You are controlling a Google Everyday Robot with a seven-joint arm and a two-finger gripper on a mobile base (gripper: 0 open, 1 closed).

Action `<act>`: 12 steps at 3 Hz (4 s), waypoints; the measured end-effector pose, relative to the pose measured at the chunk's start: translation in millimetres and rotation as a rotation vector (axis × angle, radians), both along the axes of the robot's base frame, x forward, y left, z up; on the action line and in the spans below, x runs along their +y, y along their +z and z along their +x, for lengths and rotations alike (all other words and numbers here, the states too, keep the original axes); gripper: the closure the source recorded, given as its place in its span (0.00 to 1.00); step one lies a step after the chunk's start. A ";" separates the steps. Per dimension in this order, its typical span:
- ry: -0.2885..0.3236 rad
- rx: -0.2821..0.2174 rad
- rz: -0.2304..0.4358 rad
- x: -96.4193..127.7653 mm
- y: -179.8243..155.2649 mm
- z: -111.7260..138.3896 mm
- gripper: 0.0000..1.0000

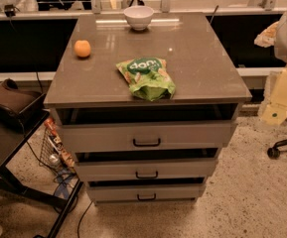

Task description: Open middle drawer

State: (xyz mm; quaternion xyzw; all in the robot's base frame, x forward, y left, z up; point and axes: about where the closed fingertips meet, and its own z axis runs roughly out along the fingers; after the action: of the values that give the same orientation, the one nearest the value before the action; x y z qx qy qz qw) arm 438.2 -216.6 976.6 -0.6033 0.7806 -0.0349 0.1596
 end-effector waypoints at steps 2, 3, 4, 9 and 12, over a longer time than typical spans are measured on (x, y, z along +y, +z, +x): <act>-0.016 -0.005 0.009 1.9 -17.9 4.4 0.00; -0.032 -0.028 0.028 1.8 -45.5 3.1 0.00; -0.055 -0.061 -0.016 3.1 -94.6 2.3 0.00; 0.090 -0.221 -0.189 76.0 -243.1 -35.0 0.00; 0.219 -0.161 -0.119 125.4 -398.6 -35.2 0.00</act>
Offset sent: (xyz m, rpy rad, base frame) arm 0.0124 0.0038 -0.0536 0.0250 0.0067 -0.0426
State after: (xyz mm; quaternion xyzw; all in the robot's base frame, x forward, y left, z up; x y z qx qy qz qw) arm 403.0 -91.2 577.9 -0.6883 0.6916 -0.1116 0.1886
